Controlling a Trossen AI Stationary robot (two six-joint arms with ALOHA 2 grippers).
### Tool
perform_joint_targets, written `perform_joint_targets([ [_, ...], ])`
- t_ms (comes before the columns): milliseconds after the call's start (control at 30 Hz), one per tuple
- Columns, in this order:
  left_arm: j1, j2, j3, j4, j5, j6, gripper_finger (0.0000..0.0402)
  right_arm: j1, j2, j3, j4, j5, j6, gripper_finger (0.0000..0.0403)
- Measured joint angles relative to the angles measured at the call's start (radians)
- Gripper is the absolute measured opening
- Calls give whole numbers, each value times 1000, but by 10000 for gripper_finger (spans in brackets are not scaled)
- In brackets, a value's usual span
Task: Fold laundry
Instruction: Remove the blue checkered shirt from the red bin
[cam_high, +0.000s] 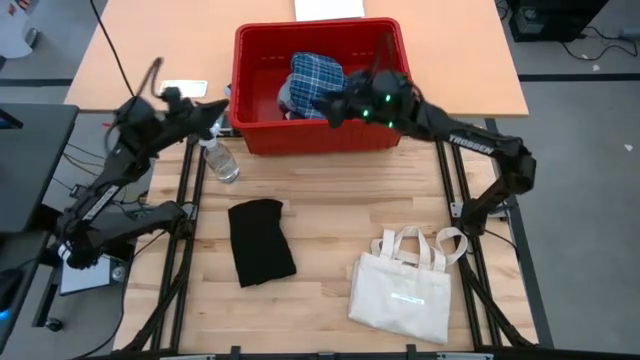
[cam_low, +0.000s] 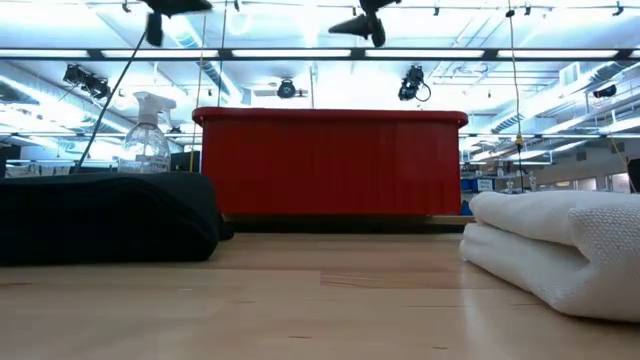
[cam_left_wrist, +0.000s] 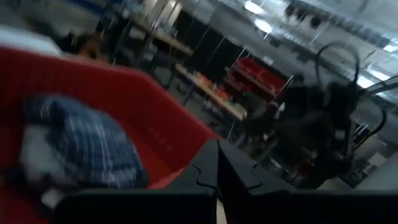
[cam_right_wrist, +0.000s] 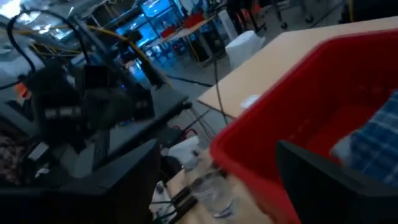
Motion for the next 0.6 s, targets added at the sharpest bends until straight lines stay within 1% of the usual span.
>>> perform_joint_targets([
  [100,-18,75,-1,18,-2,-34,9,-86,11,0,-6,-55,-2,322],
  [200,-36,166,-1,90,-2,-89,9,-161,27,0,-12,-55,-58,322],
  [300,-49,276,-1,219,-1,-143,9,-237,42,0,-2,-82,-98,322],
  [400,-52,388,6,374,18,-203,9,-316,52,0,-7,-154,-111,322],
  [500,-51,507,88,395,24,-205,9,-382,63,-1,-12,-228,-120,322],
  [600,-51,638,230,374,50,-161,9,-429,77,0,1,-267,-136,322],
])
